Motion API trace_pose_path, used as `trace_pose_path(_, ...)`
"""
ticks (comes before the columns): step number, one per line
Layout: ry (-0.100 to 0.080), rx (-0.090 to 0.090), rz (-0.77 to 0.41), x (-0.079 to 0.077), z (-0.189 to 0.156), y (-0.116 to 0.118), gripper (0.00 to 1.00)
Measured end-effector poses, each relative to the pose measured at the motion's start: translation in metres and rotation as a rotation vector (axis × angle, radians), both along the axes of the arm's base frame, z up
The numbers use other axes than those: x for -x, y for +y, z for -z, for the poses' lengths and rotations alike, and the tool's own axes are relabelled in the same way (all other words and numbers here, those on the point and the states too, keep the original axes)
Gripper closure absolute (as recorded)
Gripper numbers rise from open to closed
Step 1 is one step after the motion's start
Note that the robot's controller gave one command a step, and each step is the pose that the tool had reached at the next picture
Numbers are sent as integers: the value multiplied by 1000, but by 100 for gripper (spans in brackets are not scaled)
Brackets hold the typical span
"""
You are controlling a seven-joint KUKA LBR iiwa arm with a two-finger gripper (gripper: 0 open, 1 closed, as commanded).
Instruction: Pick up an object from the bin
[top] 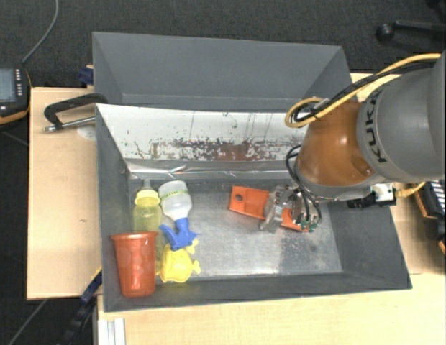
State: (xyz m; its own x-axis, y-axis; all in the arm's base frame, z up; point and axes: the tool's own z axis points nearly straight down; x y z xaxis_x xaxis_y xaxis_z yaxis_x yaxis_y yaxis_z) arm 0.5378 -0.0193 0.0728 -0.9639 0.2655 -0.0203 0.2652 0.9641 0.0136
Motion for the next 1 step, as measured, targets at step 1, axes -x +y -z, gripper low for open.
trace_pose_path(1, 0, 0, 0, 0, 0, 0, 100)
